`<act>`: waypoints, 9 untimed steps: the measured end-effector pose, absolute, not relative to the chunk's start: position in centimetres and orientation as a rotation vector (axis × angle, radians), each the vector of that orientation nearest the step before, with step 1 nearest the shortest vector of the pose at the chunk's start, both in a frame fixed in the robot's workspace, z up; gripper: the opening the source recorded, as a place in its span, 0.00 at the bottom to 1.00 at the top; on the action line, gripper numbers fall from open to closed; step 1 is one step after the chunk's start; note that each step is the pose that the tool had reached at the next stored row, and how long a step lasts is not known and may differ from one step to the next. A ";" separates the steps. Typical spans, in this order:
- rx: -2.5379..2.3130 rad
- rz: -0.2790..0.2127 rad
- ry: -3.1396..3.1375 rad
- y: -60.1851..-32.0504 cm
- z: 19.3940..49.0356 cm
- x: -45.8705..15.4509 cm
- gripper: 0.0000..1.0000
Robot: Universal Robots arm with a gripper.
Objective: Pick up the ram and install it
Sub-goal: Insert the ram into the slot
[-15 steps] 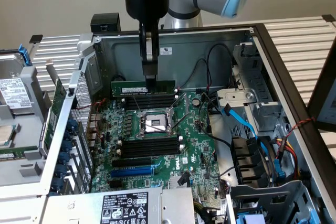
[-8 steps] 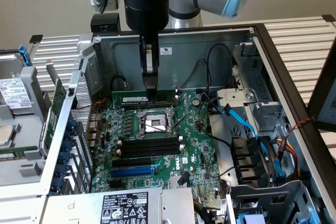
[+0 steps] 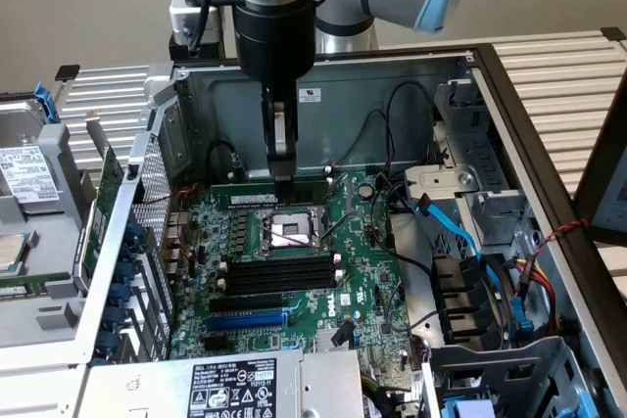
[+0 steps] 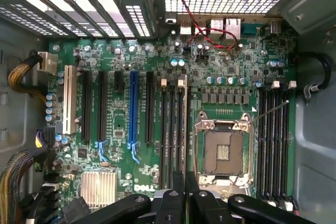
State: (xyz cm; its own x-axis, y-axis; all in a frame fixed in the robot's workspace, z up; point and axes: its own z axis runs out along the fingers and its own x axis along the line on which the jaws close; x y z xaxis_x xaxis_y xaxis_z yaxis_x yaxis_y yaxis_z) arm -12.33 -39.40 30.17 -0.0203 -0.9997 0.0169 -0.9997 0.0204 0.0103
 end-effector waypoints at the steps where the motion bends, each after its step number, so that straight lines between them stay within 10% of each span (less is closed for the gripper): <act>1: 2.187 0.004 -2.231 -39.4 30.1 -12.3 0.13; 9: 2.196 0.001 -2.225 -39.5 29.4 -12.2 0.13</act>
